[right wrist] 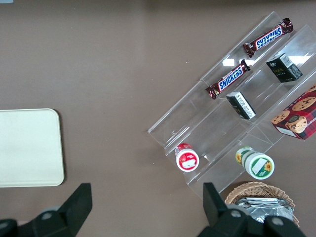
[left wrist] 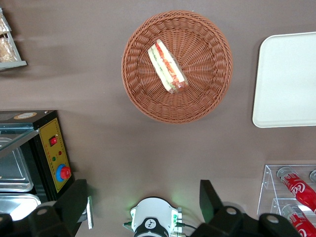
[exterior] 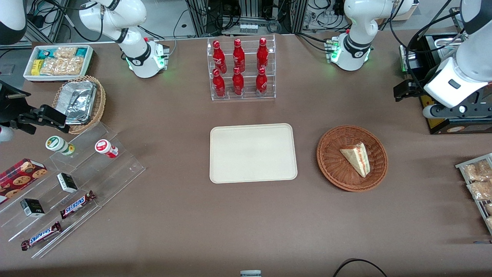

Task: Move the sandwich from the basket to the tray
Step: 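Move the left gripper over the sandwich in the wicker basket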

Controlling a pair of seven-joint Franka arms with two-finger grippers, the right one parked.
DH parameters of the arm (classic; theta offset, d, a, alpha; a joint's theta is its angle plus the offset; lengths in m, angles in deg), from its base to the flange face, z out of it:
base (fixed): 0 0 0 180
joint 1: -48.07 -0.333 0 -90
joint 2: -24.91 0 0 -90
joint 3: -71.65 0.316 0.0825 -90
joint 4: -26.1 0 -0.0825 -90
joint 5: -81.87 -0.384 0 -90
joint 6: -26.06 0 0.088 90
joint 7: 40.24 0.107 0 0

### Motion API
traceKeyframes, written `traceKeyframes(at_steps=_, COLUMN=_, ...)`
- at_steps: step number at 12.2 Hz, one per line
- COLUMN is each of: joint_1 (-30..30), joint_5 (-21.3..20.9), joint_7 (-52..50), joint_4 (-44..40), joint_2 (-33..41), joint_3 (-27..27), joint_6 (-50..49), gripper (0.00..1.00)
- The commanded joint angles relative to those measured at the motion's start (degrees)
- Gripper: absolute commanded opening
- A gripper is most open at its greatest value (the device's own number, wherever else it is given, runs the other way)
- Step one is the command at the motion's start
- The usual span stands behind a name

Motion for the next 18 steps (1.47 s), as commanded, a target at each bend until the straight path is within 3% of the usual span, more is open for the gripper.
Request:
traceKeyframes(at_steps=1, joint_1=-0.61, joint_5=-0.02, joint_7=-0.85, joint_4=0.05, joint_2=-0.05, joint_3=-0.42, joint_6=-0.07, gripper=1.0)
traceKeyframes(at_steps=5, joint_1=-0.7, joint_5=0.6, joint_7=-0.76, joint_4=6.45, joint_2=-0.14, joint_3=-0.42, joint_6=3.6, gripper=1.0)
traceKeyframes(at_steps=13, joint_1=-2.71, joint_5=0.51, joint_7=-1.02, joint_4=30.88, joint_2=-2.06, joint_3=-0.16, joint_6=35.75, gripper=1.0)
traceKeyframes(at_steps=18, joint_1=-2.28, joint_5=0.07, joint_7=-17.94, joint_4=33.98, joint_2=-7.51, joint_3=-0.16, joint_6=48.51, gripper=1.0)
